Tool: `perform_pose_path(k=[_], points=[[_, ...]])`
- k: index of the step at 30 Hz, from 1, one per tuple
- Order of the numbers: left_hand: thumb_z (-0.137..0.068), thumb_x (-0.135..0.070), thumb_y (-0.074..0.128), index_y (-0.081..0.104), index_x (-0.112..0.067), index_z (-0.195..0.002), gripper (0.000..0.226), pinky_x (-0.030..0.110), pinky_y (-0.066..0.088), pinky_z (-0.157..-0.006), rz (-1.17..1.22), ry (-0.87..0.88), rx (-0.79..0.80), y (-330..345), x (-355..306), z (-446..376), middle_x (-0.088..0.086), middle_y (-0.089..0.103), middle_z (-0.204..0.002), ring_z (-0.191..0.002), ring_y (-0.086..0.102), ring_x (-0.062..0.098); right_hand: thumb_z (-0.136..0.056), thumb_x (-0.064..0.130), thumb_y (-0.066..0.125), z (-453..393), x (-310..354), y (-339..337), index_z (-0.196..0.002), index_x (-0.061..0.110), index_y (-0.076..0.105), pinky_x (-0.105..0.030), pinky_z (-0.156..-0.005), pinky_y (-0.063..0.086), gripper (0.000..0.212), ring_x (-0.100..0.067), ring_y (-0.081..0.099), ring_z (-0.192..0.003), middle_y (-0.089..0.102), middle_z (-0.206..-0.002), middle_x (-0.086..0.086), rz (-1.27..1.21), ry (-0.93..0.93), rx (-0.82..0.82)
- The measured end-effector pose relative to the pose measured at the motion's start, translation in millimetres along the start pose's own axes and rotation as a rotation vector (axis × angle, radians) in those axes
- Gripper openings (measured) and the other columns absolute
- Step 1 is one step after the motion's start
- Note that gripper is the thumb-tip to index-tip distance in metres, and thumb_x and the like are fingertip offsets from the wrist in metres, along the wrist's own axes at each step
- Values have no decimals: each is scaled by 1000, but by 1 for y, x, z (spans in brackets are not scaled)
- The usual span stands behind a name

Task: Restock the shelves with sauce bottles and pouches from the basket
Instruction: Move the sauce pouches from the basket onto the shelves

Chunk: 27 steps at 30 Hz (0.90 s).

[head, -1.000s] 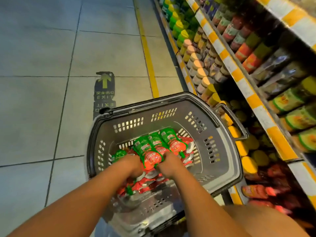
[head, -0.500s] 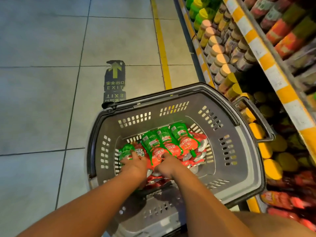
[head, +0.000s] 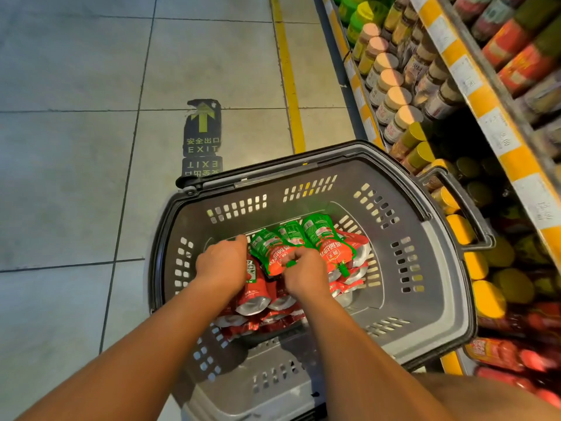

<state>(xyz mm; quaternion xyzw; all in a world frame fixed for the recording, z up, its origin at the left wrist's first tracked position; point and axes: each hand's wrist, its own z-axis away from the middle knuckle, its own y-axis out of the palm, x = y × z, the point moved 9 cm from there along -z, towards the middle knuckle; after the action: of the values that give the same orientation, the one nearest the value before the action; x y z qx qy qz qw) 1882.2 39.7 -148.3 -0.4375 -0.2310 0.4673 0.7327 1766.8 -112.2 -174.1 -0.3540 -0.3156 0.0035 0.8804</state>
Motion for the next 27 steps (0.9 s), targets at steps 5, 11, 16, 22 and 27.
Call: perform_pose_path(k=[5, 11, 16, 22, 27], points=[[-91, 0, 56, 55, -23, -133, 47, 41, 50, -69, -8, -24, -36, -14, 19, -5, 11, 68, -114, -105, 67, 36, -96, 13, 69, 11, 27, -11, -121, 25, 74, -35, -69, 58, 29, -23, 70, -78, 77, -104, -5, 126, -195, -75], [-94, -5, 60, 56, -27, -131, 44, 43, 58, -80, 49, 14, -76, -29, 30, 8, 10, 68, -119, -106, 68, 36, -102, 33, 63, 37, 52, -33, -105, 16, 69, -37, -72, 52, 18, -23, 65, -86, 69, -97, -2, 294, -370, -232], [-89, -11, 70, 65, -28, -116, 32, 39, 58, -78, 172, 58, -177, -59, 31, 21, 8, 66, -115, -100, 67, 32, -101, 42, 60, 65, 58, -60, -88, 23, 57, -33, -60, 36, 23, -16, 49, -71, 49, -80, 9, 408, -425, -382], [-90, -16, 73, 70, -31, -102, 19, 41, 61, -75, 411, 176, -375, -91, 19, 49, -1, 72, -101, -92, 67, 23, -103, 41, 55, 89, 54, -105, -85, 22, 49, -35, -68, 40, 27, -19, 50, -83, 50, -86, 7, 297, -410, -450], [-91, -18, 76, 72, -37, -97, 20, 31, 59, -71, 634, 291, -434, -118, -4, 76, -15, 71, -93, -87, 66, 6, -106, 40, 53, 102, 23, -158, -101, 10, 61, -35, -74, 37, 31, -22, 49, -86, 54, -102, -4, -5, -246, -471]])
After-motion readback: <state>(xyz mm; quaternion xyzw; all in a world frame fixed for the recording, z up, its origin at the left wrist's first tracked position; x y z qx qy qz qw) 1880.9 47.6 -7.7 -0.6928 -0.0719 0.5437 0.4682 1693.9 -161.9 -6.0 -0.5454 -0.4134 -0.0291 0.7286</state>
